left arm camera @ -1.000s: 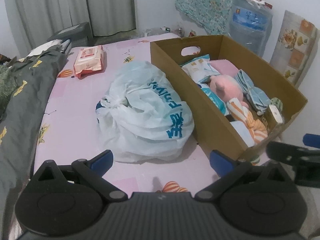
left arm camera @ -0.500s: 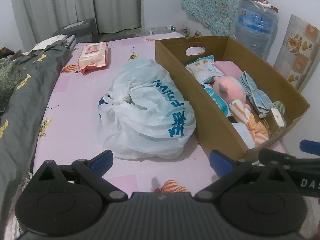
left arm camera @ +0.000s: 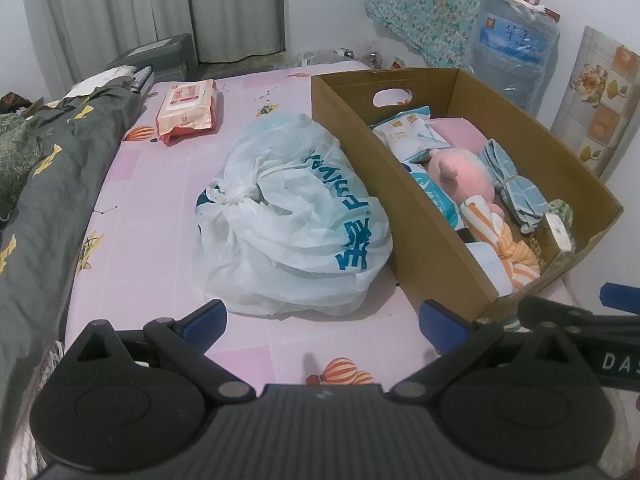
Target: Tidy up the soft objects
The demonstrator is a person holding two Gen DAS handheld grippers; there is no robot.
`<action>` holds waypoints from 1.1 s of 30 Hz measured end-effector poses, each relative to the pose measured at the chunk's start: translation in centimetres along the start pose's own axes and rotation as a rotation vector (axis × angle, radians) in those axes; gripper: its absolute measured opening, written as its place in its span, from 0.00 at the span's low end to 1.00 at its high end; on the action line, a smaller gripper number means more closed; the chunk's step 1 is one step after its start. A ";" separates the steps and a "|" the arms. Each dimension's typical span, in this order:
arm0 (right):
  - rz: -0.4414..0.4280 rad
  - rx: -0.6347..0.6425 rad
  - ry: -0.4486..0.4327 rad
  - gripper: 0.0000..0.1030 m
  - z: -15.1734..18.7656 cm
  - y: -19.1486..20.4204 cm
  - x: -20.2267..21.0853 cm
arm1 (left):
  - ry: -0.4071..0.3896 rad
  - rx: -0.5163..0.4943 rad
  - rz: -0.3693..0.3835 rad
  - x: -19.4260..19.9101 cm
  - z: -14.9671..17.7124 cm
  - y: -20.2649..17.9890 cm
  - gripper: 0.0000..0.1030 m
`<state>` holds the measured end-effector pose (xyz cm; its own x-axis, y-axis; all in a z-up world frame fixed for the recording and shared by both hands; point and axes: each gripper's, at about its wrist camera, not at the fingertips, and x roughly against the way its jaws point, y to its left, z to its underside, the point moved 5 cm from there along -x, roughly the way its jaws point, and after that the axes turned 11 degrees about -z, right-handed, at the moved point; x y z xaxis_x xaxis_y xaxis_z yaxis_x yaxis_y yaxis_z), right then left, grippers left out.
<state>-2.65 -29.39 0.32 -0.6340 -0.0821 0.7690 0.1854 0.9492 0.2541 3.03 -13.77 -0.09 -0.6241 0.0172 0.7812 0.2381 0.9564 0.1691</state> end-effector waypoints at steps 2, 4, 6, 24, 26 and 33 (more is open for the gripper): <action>0.000 0.000 0.001 0.99 0.0 0.0 0.0 | 0.000 -0.001 0.000 0.0 0.0 0.0 1.00; 0.000 0.001 0.000 0.99 0.0 0.0 0.0 | 0.000 0.001 0.000 0.0 0.0 0.0 1.00; 0.001 0.000 0.000 0.99 0.0 0.0 0.0 | 0.001 0.000 0.000 0.0 0.0 0.0 1.00; 0.000 -0.001 0.001 0.99 0.1 -0.1 -0.1 | 0.006 0.001 0.002 -0.3 0.1 -0.1 1.00; 0.000 -0.001 0.002 0.99 0.1 -0.1 -0.1 | 0.007 0.001 0.002 -0.3 0.1 -0.1 1.00; 0.001 -0.001 0.002 0.99 0.0 0.0 -0.1 | 0.009 0.002 0.003 -0.4 0.1 -0.1 1.00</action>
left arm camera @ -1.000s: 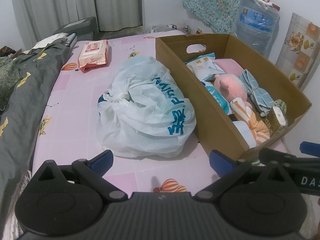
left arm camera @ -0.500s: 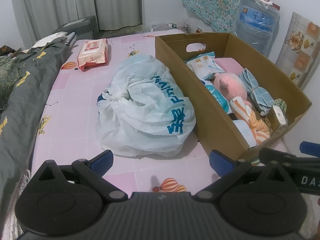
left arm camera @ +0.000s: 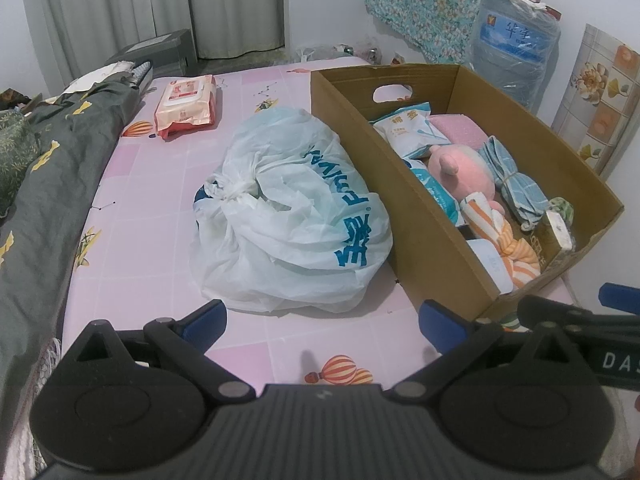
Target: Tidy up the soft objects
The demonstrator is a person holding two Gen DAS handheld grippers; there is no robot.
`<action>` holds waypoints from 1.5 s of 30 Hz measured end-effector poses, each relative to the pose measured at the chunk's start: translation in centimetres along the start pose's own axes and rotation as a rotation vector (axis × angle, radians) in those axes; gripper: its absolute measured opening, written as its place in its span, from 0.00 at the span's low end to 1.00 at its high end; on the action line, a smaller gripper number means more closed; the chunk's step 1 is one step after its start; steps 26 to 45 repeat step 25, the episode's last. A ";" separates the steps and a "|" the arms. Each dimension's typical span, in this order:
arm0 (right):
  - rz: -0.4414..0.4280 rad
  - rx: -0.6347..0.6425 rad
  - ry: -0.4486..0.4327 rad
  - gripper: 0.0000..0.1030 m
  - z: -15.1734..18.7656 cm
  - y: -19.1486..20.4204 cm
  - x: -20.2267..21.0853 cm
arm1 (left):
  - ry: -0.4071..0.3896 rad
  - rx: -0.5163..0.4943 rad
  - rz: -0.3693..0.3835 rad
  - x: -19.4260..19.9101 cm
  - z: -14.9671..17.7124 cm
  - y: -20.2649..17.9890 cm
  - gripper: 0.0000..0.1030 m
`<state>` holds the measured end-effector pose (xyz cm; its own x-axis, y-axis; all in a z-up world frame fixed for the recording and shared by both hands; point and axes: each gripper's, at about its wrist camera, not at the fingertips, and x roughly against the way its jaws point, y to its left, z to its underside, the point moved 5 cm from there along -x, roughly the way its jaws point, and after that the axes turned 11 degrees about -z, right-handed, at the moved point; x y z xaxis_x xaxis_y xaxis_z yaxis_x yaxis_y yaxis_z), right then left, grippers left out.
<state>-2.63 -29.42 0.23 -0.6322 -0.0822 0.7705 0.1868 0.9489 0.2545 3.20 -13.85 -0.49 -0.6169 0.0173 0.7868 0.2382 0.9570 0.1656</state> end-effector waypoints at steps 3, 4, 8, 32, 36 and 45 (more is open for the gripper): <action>0.000 0.001 0.000 0.99 0.0 0.0 0.0 | 0.002 -0.001 0.000 -0.1 0.0 0.0 1.00; 0.000 0.001 0.000 0.99 0.0 0.0 0.0 | 0.002 0.000 0.000 -0.1 0.0 0.0 1.00; -0.001 0.000 -0.002 0.99 0.0 0.0 0.0 | 0.002 0.001 0.000 -0.2 0.1 0.0 1.00; -0.001 0.001 0.000 0.99 0.1 0.0 -0.2 | 0.002 0.000 0.000 -0.2 0.0 0.1 1.00; -0.001 0.001 0.000 0.99 0.1 0.0 -0.2 | 0.002 0.000 0.000 -0.2 0.0 0.1 1.00; -0.001 0.001 0.000 0.99 0.1 0.0 -0.2 | 0.002 0.000 0.000 -0.2 0.0 0.1 1.00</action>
